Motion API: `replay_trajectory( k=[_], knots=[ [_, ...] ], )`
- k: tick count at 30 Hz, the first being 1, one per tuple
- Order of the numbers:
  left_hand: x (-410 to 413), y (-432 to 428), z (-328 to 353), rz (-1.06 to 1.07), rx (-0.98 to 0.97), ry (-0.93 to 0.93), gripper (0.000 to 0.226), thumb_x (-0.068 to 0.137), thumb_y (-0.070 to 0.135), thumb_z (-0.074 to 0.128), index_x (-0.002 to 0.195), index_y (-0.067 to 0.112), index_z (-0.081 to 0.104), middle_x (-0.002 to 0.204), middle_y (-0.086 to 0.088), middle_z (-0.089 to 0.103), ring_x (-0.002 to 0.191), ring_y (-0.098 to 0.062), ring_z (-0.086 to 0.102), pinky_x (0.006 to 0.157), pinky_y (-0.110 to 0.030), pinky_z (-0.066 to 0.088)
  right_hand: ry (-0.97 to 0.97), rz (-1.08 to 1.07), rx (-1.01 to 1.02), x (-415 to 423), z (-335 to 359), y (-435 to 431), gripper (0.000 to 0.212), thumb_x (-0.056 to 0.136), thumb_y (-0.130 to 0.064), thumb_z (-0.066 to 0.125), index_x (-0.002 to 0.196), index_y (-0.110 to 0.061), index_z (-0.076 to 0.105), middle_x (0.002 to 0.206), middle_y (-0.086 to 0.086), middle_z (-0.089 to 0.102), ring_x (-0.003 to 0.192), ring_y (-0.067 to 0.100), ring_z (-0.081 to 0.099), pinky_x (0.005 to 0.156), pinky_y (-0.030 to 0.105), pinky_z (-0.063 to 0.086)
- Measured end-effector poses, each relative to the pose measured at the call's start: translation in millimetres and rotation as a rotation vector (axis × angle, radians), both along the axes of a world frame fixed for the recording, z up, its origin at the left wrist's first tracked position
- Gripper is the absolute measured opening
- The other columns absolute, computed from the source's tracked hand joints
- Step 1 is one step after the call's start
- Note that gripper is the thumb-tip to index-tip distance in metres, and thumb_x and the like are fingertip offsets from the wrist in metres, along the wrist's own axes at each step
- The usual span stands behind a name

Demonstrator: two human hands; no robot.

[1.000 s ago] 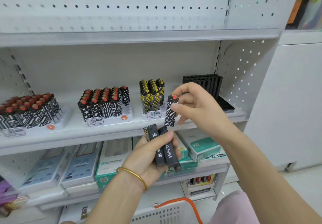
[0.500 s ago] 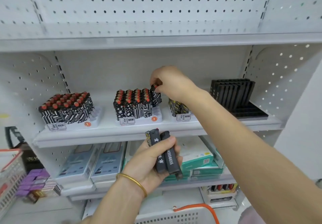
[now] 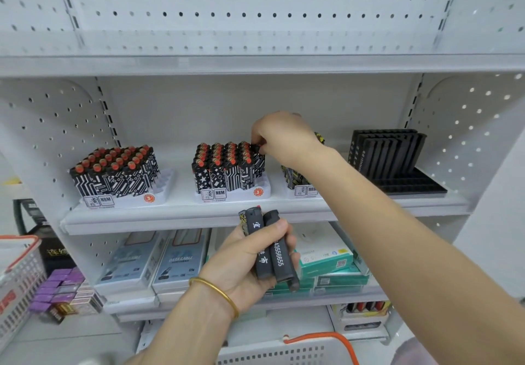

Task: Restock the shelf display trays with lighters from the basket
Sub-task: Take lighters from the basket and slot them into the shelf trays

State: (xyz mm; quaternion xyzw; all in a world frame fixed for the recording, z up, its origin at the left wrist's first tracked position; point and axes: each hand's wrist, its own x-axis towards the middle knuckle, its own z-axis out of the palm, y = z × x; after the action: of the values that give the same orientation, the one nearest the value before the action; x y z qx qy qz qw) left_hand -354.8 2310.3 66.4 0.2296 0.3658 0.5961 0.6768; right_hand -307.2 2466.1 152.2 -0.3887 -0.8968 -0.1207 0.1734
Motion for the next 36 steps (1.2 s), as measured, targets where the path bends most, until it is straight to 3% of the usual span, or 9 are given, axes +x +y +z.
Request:
replay_trajectory(
  k=[4, 6, 10, 12, 16, 26, 29, 31, 36],
  knots=[
    [2, 0, 0, 0.024, 0.009, -0.006, 0.021, 0.061, 0.007, 0.067, 0.08, 0.008, 0.057, 0.063, -0.01, 0.061, 0.053, -0.017, 0.059, 0.049, -0.028, 0.054, -0.08, -0.02, 0.259, 0, -8, -8, 0.024, 0.084, -0.006, 0.059, 0.102, -0.021, 0.067, 0.099, 0.003, 0.063, 0.106, 0.027, 0.047, 0.075, 0.032, 0.026],
    [3, 1, -1, 0.042, 0.016, -0.01, 0.027, 0.061, 0.008, 0.068, 0.085, 0.009, 0.056, 0.064, -0.009, 0.061, 0.053, -0.017, 0.059, 0.049, -0.028, 0.054, 0.03, -0.011, 0.257, 11, -4, -21, 0.03, 0.085, -0.004, 0.055, 0.108, -0.021, 0.064, 0.098, 0.005, 0.062, 0.103, 0.028, 0.05, 0.074, 0.03, 0.033],
    [8, 1, -4, 0.032, 0.084, 0.073, 0.032, 0.06, 0.011, 0.069, 0.089, 0.009, 0.055, 0.064, -0.007, 0.06, 0.054, -0.015, 0.059, 0.049, -0.028, 0.054, 0.361, 0.113, -0.144, 61, 2, -72, 0.021, 0.09, -0.017, 0.055, 0.106, -0.021, 0.068, 0.098, 0.0, 0.069, 0.09, 0.018, 0.062, 0.08, 0.029, 0.049],
    [16, 1, -4, 0.011, 0.127, 0.118, 0.029, 0.061, 0.011, 0.067, 0.087, 0.009, 0.054, 0.063, -0.006, 0.059, 0.053, -0.014, 0.059, 0.049, -0.028, 0.054, 0.363, 0.13, -0.381, 86, -4, -93, 0.016, 0.089, -0.025, 0.059, 0.091, -0.016, 0.071, 0.081, 0.001, 0.069, 0.067, 0.011, 0.064, 0.065, 0.02, 0.047],
    [41, 6, -5, -0.058, 0.166, 0.173, 0.031, 0.062, 0.01, 0.067, 0.091, 0.009, 0.055, 0.061, -0.002, 0.061, 0.051, -0.011, 0.059, 0.048, -0.026, 0.054, 0.425, 0.085, -0.72, 119, -28, -97, 0.011, 0.085, -0.021, 0.066, 0.078, -0.013, 0.07, 0.051, -0.008, 0.059, 0.042, 0.003, 0.052, 0.045, 0.023, 0.043],
    [118, 37, -6, -0.131, 0.102, 0.161, 0.04, 0.063, 0.013, 0.068, 0.101, 0.009, 0.055, 0.067, -0.004, 0.059, 0.052, -0.012, 0.06, 0.048, -0.028, 0.053, 0.728, -0.008, -0.855, 199, -39, -79, 0.01, 0.082, -0.005, 0.067, 0.08, -0.014, 0.068, 0.064, -0.003, 0.064, 0.057, 0.005, 0.056, 0.049, 0.016, 0.043],
    [128, 49, -4, -0.122, 0.057, 0.111, 0.021, 0.069, 0.012, 0.067, 0.087, 0.013, 0.056, 0.062, -0.004, 0.06, 0.051, -0.012, 0.06, 0.049, -0.027, 0.053, 1.021, -0.063, -0.812, 218, -29, -67, 0.012, 0.084, -0.003, 0.064, 0.079, -0.013, 0.066, 0.067, 0.0, 0.066, 0.057, 0.007, 0.062, 0.053, 0.018, 0.051],
    [131, 53, -3, -0.134, 0.039, 0.078, 0.024, 0.067, 0.008, 0.068, 0.087, 0.013, 0.055, 0.065, -0.007, 0.061, 0.053, -0.014, 0.06, 0.049, -0.027, 0.052, 1.195, -0.127, -0.641, 227, -22, -53, 0.012, 0.086, -0.003, 0.062, 0.08, -0.012, 0.066, 0.07, 0.002, 0.066, 0.058, 0.009, 0.064, 0.056, 0.023, 0.056],
    [134, 53, -8, -0.145, -0.068, 0.07, 0.027, 0.083, -0.015, 0.052, 0.098, 0.008, 0.055, 0.07, -0.013, 0.067, 0.055, -0.018, 0.063, 0.049, -0.031, 0.055, 1.177, -0.303, -0.143, 219, -27, -9, 0.012, 0.086, -0.007, 0.058, 0.085, -0.015, 0.065, 0.077, -0.005, 0.063, 0.074, 0.02, 0.065, 0.068, 0.035, 0.058]
  ],
)
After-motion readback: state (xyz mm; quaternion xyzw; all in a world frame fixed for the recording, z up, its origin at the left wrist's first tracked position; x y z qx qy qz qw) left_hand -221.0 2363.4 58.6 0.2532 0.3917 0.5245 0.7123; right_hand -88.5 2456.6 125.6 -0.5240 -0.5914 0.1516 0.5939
